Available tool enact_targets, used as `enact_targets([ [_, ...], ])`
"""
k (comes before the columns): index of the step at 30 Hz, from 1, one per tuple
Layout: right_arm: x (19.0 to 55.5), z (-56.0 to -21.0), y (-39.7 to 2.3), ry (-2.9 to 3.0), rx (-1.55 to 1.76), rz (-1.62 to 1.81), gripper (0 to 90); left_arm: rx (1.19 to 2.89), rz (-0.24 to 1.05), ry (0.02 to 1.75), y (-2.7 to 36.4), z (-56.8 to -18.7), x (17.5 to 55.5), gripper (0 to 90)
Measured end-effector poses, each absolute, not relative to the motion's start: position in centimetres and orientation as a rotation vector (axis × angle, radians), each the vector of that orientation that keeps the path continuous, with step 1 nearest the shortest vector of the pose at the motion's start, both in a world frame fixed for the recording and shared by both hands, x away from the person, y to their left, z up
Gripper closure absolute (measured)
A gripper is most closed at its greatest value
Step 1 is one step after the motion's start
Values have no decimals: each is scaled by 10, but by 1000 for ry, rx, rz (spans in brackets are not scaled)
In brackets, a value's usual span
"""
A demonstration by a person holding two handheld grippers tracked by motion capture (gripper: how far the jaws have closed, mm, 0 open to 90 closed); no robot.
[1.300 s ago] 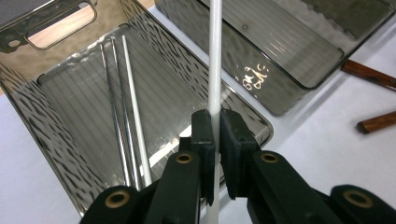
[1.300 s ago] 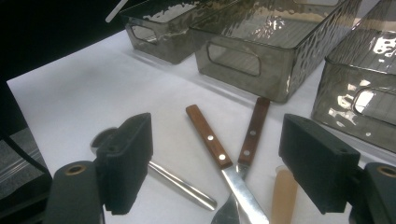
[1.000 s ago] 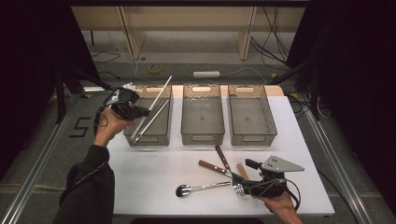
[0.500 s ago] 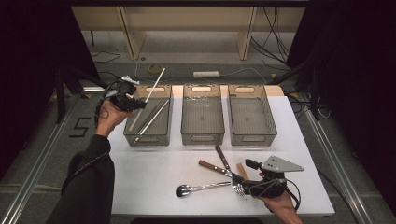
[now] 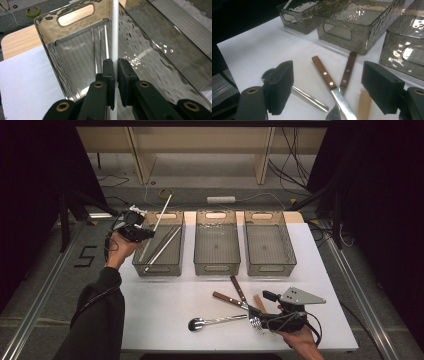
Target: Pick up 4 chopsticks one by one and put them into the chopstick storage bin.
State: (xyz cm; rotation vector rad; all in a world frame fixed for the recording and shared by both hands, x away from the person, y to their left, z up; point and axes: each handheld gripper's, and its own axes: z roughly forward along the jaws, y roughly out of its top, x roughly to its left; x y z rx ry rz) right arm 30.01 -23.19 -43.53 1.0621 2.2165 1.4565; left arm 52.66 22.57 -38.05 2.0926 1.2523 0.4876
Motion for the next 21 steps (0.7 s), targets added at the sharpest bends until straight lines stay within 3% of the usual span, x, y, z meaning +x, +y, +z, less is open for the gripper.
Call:
enact_targets([
  [21,300,-436,-232,2218,1063,1454,269,2094,498,1255,221,-400,525,841],
])
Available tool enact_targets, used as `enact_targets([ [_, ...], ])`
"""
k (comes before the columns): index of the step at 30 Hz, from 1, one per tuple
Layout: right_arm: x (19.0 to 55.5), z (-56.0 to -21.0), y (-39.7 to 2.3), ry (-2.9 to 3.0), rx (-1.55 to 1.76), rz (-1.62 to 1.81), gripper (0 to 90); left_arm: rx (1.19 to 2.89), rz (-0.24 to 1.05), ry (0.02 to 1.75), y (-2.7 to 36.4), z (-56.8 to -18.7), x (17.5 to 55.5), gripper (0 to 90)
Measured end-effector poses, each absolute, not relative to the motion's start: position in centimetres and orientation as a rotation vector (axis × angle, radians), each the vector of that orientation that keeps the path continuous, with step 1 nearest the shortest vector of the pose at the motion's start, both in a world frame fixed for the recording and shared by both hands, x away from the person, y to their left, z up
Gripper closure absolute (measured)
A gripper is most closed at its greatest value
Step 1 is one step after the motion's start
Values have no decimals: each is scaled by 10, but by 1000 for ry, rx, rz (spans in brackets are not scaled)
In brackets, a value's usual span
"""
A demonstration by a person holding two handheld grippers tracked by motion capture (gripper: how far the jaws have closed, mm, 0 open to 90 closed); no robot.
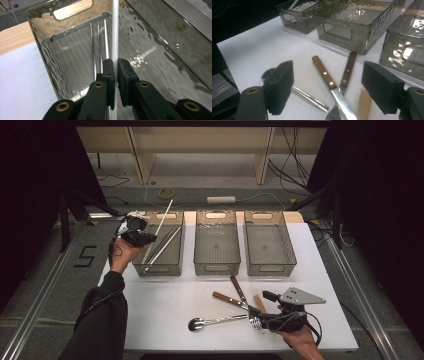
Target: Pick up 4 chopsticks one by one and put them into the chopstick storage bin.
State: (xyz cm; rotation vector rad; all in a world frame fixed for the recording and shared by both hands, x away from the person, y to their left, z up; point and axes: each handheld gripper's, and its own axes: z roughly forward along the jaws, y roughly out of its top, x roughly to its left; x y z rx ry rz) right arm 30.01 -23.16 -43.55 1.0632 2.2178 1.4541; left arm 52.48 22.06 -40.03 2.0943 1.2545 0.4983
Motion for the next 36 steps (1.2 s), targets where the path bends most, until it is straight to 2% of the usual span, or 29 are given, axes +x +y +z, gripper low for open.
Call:
enact_targets([
  [36,300,-435,-232,2216,1061,1455,270,2138,422,1351,207,-428,525,826],
])
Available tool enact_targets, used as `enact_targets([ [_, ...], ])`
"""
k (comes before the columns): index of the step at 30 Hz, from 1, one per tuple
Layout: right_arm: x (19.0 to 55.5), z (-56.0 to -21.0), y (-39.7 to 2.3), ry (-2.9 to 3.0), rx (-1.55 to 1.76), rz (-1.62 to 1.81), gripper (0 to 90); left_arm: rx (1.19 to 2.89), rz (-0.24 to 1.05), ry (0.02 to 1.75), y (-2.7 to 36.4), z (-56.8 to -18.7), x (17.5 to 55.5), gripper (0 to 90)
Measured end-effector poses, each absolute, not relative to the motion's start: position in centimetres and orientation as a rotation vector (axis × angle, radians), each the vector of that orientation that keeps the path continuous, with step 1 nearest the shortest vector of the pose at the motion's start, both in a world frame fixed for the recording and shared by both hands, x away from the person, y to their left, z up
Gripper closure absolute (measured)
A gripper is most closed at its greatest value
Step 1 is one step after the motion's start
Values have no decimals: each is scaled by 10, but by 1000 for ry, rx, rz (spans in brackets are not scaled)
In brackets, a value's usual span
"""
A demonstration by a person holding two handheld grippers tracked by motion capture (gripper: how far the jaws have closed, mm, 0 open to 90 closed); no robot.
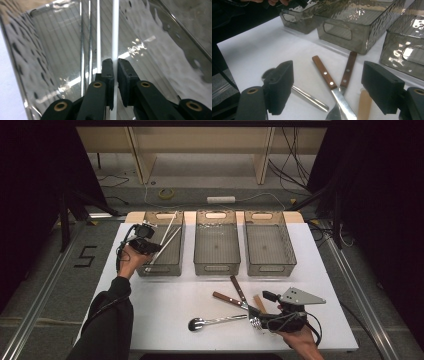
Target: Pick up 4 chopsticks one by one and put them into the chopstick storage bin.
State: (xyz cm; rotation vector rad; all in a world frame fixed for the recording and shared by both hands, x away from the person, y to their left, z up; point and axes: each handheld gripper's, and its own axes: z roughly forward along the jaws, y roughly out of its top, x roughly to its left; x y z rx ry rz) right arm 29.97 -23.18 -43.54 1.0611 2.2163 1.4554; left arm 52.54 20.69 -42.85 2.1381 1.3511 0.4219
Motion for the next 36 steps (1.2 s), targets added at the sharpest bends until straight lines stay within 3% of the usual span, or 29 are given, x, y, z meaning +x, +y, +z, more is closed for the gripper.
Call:
enact_targets([
  [14,299,-435,-232,2215,1060,1454,270,2056,387,1340,210,-412,503,447],
  [36,298,-434,-232,2213,1055,1455,271,2045,356,1204,196,-391,459,284],
])
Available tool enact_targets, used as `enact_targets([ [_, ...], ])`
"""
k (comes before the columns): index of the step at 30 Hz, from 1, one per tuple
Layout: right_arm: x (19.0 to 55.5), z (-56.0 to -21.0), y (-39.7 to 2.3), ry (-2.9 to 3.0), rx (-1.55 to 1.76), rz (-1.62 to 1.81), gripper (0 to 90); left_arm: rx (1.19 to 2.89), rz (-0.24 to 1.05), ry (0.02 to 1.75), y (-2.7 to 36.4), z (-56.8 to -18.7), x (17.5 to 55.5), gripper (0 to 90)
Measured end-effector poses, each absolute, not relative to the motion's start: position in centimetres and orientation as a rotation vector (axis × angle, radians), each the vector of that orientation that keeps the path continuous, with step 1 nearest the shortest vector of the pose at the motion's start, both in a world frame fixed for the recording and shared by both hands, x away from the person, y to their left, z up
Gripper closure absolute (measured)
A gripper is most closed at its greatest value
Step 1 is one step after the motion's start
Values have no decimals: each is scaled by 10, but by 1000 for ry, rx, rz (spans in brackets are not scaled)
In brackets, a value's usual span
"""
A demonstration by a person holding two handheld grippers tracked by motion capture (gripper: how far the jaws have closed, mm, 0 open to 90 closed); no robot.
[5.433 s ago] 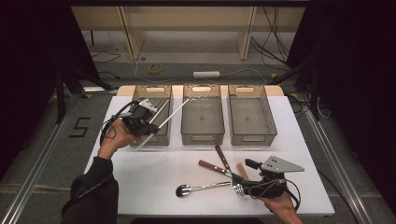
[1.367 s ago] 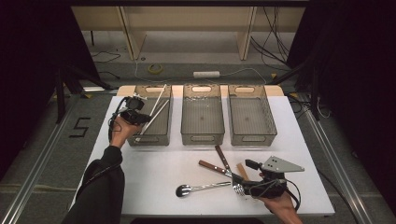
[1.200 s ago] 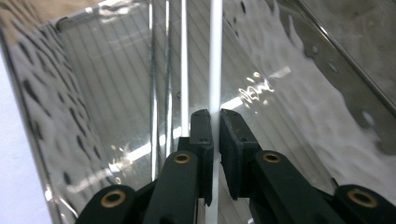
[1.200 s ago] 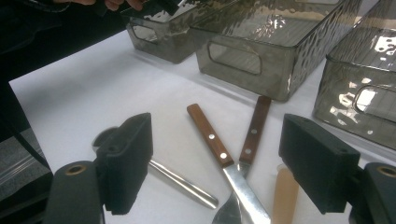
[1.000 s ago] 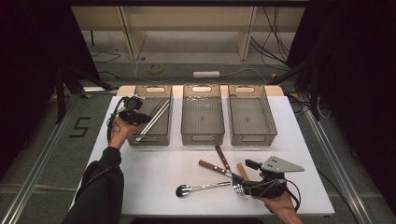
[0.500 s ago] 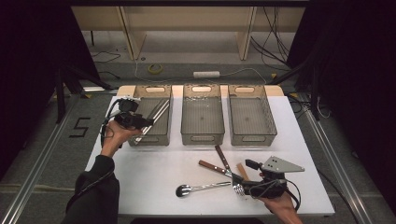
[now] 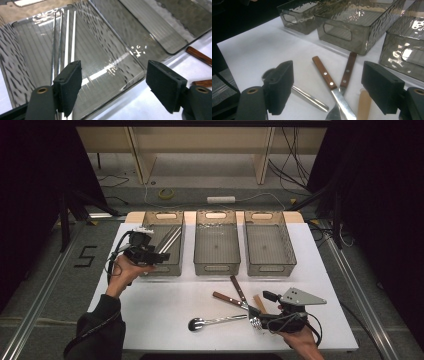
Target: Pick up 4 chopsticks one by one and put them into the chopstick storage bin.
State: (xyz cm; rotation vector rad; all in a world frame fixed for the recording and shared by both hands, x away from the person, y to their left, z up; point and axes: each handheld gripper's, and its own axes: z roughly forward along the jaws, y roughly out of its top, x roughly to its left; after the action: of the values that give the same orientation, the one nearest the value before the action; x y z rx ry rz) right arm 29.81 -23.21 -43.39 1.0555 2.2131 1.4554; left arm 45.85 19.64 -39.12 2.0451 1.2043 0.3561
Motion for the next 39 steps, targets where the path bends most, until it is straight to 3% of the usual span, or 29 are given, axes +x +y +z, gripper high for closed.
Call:
enact_targets([
  [39,302,-438,-240,2221,1124,1380,297,1952,299,1011,170,-410,400,192],
])
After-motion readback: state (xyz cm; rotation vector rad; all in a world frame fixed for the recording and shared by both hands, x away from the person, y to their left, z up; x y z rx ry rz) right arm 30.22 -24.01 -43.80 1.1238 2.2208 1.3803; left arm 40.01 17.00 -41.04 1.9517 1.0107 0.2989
